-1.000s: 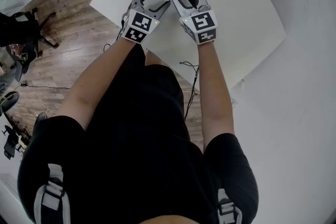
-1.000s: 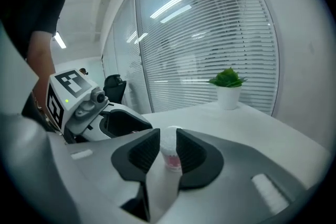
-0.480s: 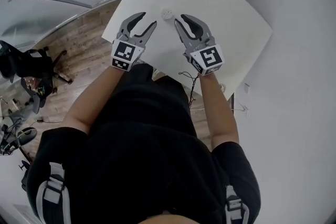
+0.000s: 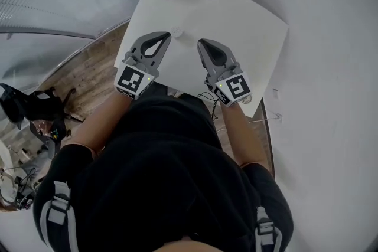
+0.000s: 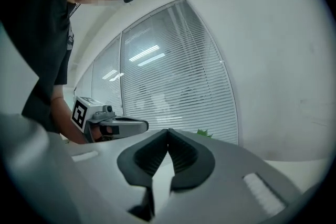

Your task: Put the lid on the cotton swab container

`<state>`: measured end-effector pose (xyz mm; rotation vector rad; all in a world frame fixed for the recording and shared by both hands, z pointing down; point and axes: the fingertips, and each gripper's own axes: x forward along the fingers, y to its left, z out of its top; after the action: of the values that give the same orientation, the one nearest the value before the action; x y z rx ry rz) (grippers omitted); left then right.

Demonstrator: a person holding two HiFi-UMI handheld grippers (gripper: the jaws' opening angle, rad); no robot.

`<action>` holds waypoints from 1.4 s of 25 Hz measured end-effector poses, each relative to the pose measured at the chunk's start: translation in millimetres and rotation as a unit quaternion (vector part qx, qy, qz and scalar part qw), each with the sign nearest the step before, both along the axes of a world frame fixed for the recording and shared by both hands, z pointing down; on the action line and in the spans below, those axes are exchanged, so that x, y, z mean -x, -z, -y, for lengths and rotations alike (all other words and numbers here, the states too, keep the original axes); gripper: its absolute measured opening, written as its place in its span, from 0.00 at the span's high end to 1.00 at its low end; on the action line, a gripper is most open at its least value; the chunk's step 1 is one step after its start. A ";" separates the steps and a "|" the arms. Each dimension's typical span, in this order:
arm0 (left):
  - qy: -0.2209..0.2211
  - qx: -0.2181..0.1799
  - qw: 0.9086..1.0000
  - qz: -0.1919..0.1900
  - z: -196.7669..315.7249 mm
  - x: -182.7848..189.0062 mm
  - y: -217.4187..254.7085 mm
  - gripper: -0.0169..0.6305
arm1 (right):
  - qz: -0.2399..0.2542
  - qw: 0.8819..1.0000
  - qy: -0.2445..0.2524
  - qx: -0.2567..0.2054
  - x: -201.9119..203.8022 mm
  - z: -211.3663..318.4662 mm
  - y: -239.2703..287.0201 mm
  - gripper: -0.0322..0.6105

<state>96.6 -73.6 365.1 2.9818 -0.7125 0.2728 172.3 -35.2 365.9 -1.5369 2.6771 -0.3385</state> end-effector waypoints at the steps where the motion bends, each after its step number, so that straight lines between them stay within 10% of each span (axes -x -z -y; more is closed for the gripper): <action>1: -0.011 -0.005 1.000 -0.004 -1.3 -2.1 7.5 0.96 | -0.004 1.000 -0.009 -0.004 -0.9 -1.5 6.5 0.93; 11: -0.078 -0.024 0.996 -0.041 2.6 -2.7 81.1 0.96 | -0.040 0.995 -0.075 -0.051 -12.6 -4.3 76.7 0.93; 35: -0.077 -0.062 0.993 -0.059 19.7 -5.2 117.3 0.96 | -0.044 0.984 -0.150 -0.091 -33.9 -5.6 118.9 0.93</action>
<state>101.9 -93.3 247.7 3.1437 -0.5058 0.0608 206.2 -29.6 247.0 -1.8946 2.4022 -0.0134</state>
